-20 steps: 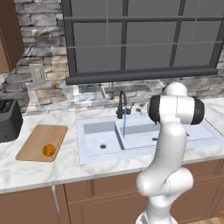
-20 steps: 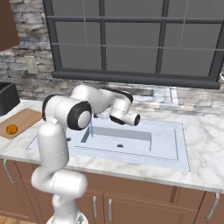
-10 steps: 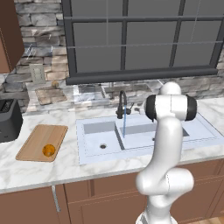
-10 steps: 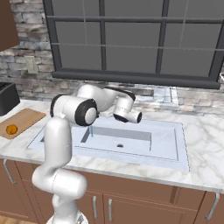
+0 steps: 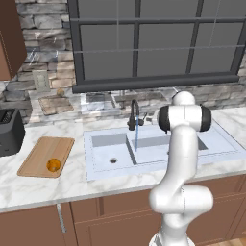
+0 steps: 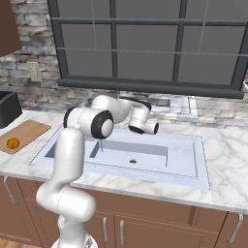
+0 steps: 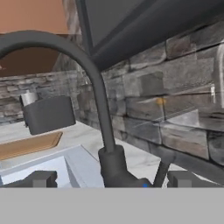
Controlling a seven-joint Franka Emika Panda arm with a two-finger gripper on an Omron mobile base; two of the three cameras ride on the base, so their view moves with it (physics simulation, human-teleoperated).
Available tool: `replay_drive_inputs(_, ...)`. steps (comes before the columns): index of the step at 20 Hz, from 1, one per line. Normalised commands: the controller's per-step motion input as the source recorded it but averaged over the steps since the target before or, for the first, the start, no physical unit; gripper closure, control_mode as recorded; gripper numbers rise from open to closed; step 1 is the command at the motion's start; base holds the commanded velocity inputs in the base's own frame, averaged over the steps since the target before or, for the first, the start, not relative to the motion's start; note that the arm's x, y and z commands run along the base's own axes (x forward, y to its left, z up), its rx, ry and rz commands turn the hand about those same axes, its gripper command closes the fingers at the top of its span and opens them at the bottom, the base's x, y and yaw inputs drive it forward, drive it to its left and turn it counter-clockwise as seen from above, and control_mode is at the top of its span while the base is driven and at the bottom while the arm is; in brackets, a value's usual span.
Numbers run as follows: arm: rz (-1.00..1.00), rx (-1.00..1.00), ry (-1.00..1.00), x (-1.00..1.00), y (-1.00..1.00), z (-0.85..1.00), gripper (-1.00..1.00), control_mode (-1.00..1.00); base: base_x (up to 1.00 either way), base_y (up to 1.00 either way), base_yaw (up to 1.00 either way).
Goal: Pick the orange from the sink and place it on the cutting board to airdry. Then turn off the sink faucet.
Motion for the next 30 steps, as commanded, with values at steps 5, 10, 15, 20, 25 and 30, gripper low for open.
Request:
replay_drive_inputs(5, 0.02, 0.00, 0.00, 0.21, 0.03, -0.09, -1.00, -1.00, 0.00, 0.00, 0.00)
replay_drive_inputs(10, 0.02, 0.00, 0.00, 0.26, 0.13, -0.11, -1.00, -1.00, 0.00, 0.00, 0.00)
replay_drive_inputs(15, 0.01, 0.00, 0.00, 0.28, 0.18, -0.13, -1.00, -1.00, 0.00, 0.00, 0.00)
replay_drive_inputs(20, 0.01, 0.00, 0.00, 0.26, 0.34, -0.09, -1.00, -1.00, 0.00, 0.00, 0.00)
replay_drive_inputs(25, 0.05, 0.00, 0.00, 0.29, 0.56, 0.00, -1.00, -1.00, 0.00, 0.00, 0.00)
replay_drive_inputs(30, 0.12, -0.03, 0.00, 0.55, 0.85, 0.00, -1.00, -1.00, 0.00, 0.00, 0.00)
